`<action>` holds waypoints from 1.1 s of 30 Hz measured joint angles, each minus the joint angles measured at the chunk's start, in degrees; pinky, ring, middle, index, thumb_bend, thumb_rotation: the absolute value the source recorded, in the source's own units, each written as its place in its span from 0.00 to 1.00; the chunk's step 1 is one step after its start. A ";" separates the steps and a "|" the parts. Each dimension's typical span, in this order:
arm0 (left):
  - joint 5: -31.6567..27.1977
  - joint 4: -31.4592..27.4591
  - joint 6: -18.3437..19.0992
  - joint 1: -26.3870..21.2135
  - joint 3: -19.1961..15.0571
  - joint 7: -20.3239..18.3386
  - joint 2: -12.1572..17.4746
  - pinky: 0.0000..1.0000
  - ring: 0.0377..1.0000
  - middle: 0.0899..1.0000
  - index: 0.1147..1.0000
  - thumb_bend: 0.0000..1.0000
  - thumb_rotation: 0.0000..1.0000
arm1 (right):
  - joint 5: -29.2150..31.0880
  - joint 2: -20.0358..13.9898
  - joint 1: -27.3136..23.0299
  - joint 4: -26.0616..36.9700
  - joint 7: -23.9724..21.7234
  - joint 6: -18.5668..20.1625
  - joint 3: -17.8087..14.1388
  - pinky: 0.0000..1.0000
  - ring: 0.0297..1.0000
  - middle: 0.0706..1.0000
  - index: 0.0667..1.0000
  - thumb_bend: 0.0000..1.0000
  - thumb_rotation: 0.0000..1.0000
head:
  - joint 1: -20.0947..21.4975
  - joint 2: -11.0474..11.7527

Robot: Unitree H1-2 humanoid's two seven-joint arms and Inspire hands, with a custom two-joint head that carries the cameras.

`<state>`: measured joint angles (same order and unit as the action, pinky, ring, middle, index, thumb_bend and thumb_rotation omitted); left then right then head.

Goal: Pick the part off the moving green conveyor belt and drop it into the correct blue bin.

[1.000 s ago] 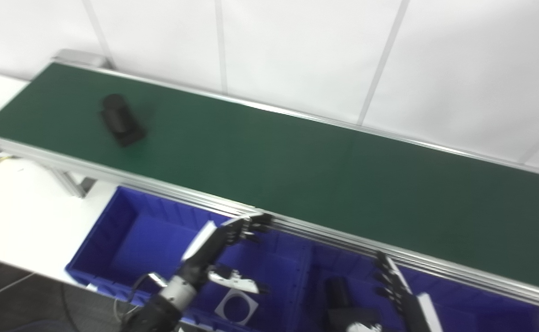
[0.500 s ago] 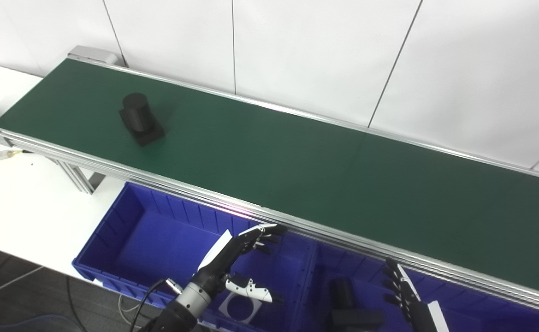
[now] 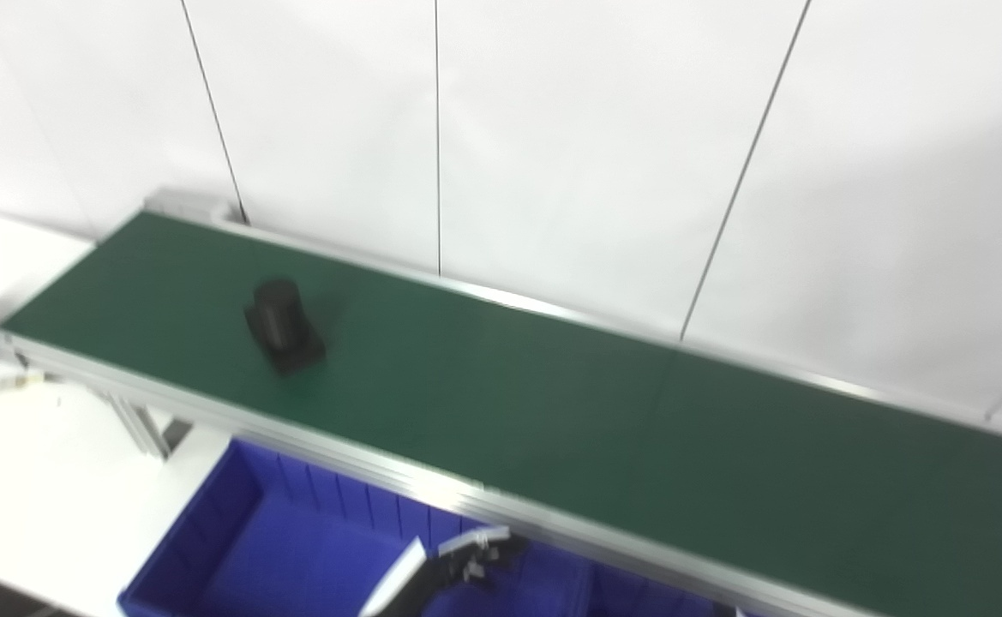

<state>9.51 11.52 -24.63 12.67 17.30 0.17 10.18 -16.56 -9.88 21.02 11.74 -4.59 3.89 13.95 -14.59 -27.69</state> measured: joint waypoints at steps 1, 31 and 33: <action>0.00 0.25 0.00 -0.11 0.15 0.09 0.01 0.66 0.76 0.79 0.77 0.93 0.18 | 0.00 0.05 -0.01 0.00 0.07 -0.05 -0.01 0.79 0.88 0.90 0.93 0.83 0.03 | -0.09 0.61; -1.22 3.88 0.00 -2.16 4.01 4.86 2.19 0.63 0.74 0.77 0.75 0.98 0.19 | 1.15 1.62 -0.88 -7.65 2.54 -9.44 -1.12 0.80 0.87 0.88 0.92 0.87 0.00 | -1.49 4.92; -1.20 3.89 0.00 -2.16 4.06 4.96 2.19 0.62 0.74 0.77 0.75 0.98 0.18 | 1.27 1.77 -0.93 -7.80 2.59 -9.61 -1.21 0.81 0.87 0.88 0.92 0.86 0.00 | -1.41 5.19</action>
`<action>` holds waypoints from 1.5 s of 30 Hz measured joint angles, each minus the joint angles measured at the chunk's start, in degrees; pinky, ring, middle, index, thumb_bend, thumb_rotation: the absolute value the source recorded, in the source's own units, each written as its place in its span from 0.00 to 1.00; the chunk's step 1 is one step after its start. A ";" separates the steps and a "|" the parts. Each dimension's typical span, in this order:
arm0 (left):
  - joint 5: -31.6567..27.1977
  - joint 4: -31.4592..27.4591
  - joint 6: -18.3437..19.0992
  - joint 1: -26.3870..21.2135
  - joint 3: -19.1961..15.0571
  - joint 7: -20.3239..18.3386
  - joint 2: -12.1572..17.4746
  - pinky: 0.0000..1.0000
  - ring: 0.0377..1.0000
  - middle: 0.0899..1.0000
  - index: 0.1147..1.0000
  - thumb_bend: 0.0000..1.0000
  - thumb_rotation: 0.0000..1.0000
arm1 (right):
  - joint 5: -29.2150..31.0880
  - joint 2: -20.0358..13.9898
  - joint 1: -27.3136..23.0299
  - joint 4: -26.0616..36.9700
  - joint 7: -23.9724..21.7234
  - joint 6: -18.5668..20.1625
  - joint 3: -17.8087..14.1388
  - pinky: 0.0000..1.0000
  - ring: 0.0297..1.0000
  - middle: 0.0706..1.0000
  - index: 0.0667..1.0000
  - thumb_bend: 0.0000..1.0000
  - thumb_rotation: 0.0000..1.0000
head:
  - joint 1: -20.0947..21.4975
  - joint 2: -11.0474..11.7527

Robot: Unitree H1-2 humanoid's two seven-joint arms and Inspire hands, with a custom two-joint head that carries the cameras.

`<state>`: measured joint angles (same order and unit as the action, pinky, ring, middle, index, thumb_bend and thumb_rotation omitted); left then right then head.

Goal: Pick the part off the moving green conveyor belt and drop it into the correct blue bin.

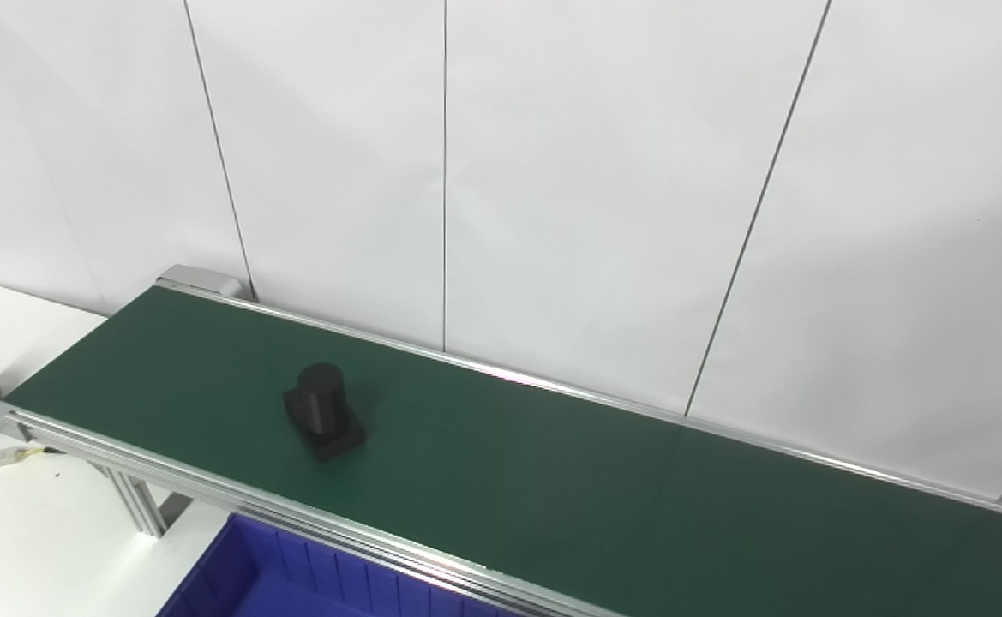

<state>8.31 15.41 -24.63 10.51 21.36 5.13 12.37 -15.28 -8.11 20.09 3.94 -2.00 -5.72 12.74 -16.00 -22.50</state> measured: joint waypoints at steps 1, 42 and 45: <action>0.00 0.02 0.00 0.00 0.06 0.05 -0.01 0.62 0.74 0.77 0.75 0.98 0.17 | 0.04 0.05 -0.03 -0.14 0.02 -0.04 -0.01 0.80 0.87 0.88 0.92 0.87 0.00 | -0.09 0.17; 1.27 2.13 0.00 -2.12 5.78 6.69 -0.97 0.64 0.75 0.80 0.79 0.96 0.21 | 11.77 -2.16 -7.91 21.93 -3.24 -2.72 -9.73 0.70 0.79 0.81 0.86 0.86 0.14 | 3.86 -4.66; 1.28 2.08 0.00 -2.12 5.71 6.67 -0.99 0.63 0.75 0.79 0.79 0.96 0.21 | 10.66 -2.21 -9.76 21.93 -4.22 -0.84 -9.25 0.72 0.80 0.81 0.86 0.86 0.16 | 4.57 -5.10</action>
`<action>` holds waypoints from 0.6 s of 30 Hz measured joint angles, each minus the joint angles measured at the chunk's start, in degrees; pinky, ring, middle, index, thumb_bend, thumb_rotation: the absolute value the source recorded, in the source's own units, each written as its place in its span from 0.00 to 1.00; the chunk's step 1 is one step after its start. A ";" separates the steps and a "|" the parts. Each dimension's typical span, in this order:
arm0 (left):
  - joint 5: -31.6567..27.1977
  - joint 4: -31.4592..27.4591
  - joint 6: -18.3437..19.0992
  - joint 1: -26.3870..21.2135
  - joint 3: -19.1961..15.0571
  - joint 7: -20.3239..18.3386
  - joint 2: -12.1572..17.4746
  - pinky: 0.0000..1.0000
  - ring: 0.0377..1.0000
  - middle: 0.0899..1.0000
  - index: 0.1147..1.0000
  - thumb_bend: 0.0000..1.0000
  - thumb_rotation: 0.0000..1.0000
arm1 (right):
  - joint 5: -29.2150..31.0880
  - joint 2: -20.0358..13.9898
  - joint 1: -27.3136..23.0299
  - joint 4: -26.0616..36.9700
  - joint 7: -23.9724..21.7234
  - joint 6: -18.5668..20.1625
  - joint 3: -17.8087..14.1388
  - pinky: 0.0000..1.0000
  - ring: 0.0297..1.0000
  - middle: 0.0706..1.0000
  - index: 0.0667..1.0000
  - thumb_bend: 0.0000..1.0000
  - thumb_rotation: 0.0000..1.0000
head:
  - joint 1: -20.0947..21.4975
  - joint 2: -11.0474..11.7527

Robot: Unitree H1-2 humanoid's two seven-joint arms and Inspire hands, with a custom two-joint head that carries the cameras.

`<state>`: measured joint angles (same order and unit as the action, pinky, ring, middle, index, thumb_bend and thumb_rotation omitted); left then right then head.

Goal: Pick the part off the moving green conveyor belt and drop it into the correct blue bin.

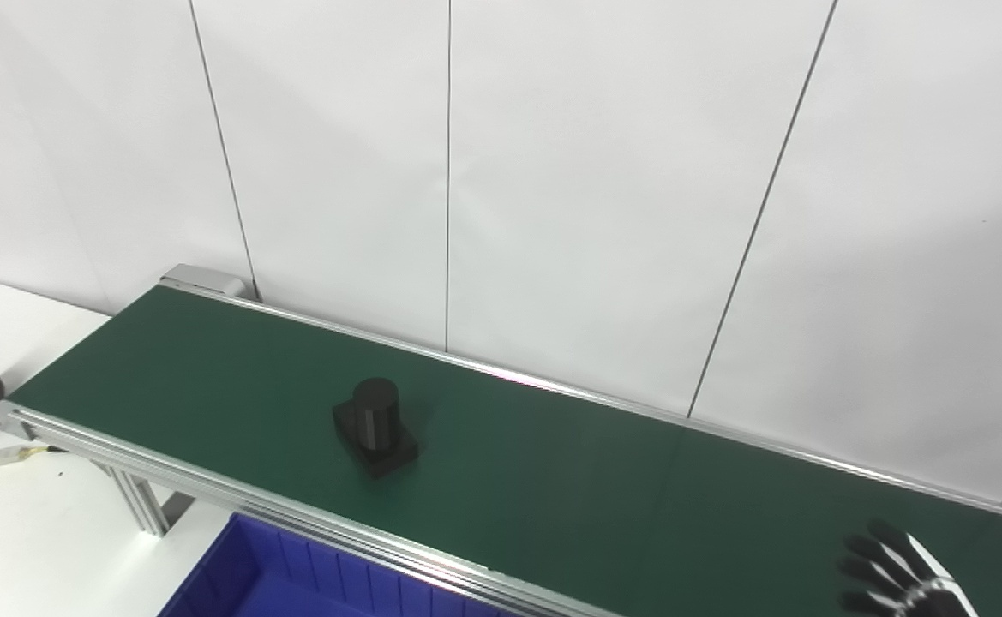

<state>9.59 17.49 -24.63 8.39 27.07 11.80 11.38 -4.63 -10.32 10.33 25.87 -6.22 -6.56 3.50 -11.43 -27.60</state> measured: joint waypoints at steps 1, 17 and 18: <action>0.00 -0.10 0.00 0.00 -0.01 0.00 0.00 0.63 0.75 0.79 0.79 0.96 0.21 | -0.43 0.04 -0.62 0.01 -0.18 0.80 0.20 0.71 0.79 0.80 0.86 0.86 0.16 | 0.00 0.00; -2.58 -2.80 0.00 0.33 -3.05 -3.35 0.36 0.68 0.80 0.83 0.81 0.90 0.27 | -9.87 3.41 -9.96 -1.22 -1.88 13.37 4.83 0.78 0.85 0.86 0.88 0.85 0.28 | 11.25 -5.10; -2.80 -3.09 0.00 0.37 -3.36 -3.73 0.35 0.69 0.80 0.83 0.81 0.89 0.28 | -10.88 3.62 -10.30 -1.35 -1.97 14.43 5.24 0.79 0.85 0.86 0.88 0.84 0.30 | 11.42 -5.10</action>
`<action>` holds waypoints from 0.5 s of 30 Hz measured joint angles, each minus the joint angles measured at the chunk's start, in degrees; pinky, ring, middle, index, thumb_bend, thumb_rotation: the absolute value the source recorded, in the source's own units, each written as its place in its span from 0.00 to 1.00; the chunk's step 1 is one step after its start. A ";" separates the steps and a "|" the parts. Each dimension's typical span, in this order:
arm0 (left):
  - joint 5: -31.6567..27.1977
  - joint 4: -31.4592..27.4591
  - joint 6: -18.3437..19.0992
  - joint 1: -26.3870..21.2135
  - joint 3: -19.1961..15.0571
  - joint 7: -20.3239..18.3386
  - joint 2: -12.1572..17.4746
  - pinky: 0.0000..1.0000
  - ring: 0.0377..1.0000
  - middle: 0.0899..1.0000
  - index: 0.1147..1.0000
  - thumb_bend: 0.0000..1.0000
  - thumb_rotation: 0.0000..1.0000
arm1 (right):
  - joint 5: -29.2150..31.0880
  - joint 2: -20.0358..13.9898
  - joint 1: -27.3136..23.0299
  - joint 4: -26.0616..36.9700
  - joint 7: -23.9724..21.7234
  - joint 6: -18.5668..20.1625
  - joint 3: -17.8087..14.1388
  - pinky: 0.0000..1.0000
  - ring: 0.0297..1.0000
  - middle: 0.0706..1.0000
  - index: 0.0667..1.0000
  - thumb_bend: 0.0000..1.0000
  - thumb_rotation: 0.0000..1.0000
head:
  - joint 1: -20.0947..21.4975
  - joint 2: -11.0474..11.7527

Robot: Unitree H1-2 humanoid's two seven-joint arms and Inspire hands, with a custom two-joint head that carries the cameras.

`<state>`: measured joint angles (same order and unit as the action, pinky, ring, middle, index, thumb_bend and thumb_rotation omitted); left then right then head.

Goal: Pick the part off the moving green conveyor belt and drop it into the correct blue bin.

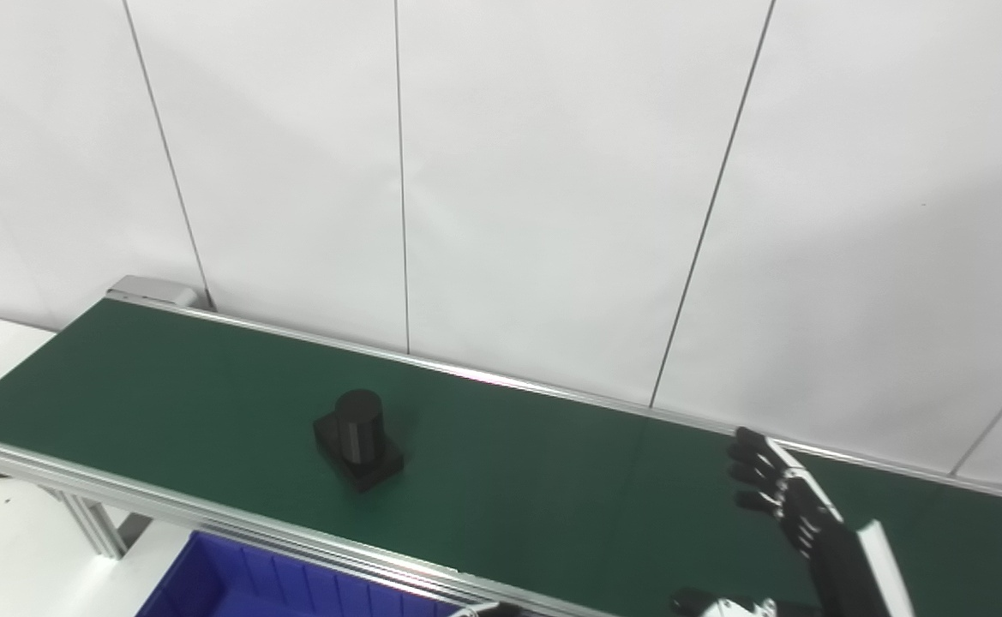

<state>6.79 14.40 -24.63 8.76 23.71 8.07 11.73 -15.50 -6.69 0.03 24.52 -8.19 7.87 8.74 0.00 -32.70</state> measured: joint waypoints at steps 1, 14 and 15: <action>-0.29 -0.17 0.00 0.06 -0.32 -0.44 0.00 0.69 0.80 0.83 0.82 0.89 0.28 | -1.28 0.23 -0.48 -0.12 -0.11 1.15 0.52 0.80 0.85 0.87 0.89 0.84 0.30 | 0.96 -0.26; -2.73 -1.89 0.00 1.23 -4.49 -6.47 0.22 0.68 0.79 0.82 0.80 0.87 0.18 | -6.79 2.06 -8.38 -8.68 -1.20 6.52 4.32 0.83 0.87 0.88 0.90 0.83 0.27 | 5.28 -0.97; -2.77 -2.01 0.00 1.26 -4.82 -6.95 0.21 0.68 0.79 0.82 0.80 0.87 0.18 | -7.04 2.45 -8.91 -9.38 -1.20 7.13 4.48 0.82 0.87 0.88 0.90 0.83 0.27 | 5.62 -1.31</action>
<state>4.01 12.39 -24.63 10.02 18.89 1.12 11.94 -22.54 -4.24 -8.88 15.15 -9.39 14.99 13.22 5.62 -34.01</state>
